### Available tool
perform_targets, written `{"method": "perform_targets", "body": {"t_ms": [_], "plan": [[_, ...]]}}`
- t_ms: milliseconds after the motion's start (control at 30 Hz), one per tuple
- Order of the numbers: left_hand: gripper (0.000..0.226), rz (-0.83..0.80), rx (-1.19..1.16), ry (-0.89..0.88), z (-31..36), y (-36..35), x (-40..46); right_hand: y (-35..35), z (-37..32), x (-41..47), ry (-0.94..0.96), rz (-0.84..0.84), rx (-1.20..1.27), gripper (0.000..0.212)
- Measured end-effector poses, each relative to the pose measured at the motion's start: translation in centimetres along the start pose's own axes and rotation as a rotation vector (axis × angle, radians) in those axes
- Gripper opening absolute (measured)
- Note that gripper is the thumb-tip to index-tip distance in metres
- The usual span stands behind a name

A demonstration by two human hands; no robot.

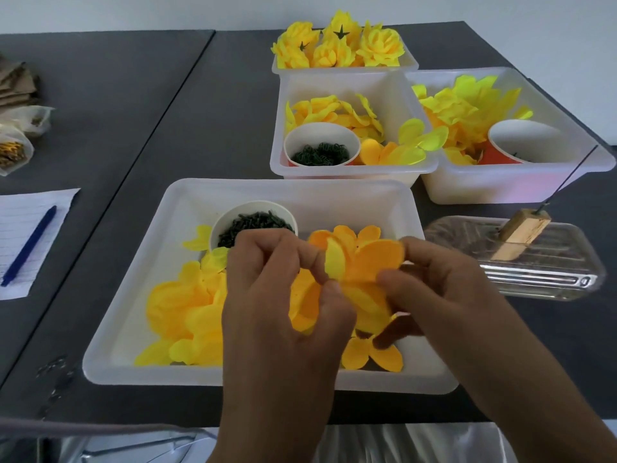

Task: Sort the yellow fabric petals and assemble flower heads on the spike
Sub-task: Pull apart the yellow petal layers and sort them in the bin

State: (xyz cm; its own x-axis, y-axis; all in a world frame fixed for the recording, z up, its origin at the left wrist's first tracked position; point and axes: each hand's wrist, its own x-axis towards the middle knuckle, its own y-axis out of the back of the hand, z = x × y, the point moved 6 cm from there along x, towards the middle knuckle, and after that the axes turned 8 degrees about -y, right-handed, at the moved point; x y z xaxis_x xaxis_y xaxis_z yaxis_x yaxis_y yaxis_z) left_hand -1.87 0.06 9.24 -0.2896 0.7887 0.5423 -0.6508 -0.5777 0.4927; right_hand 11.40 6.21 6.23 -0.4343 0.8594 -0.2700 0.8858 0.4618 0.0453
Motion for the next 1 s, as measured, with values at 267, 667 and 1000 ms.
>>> {"method": "perform_targets", "body": {"t_ms": [267, 667, 1000], "plan": [[0.009, -0.049, -0.194, 0.085, -0.7, -1.0, -0.7, -1.0, 1.0, 0.3, -0.015, 0.102, -0.126, 0.025], [0.034, -0.081, -0.026, 0.186, -2.1, -1.1, -1.5, -2.7, -0.8, -1.4, 0.435, 0.526, -0.721, 0.023], [0.011, -0.092, 0.008, 0.237, -3.5, -0.8, -1.6, -4.1, -1.1, -1.3, 0.424, 0.502, -0.835, 0.02]]}}
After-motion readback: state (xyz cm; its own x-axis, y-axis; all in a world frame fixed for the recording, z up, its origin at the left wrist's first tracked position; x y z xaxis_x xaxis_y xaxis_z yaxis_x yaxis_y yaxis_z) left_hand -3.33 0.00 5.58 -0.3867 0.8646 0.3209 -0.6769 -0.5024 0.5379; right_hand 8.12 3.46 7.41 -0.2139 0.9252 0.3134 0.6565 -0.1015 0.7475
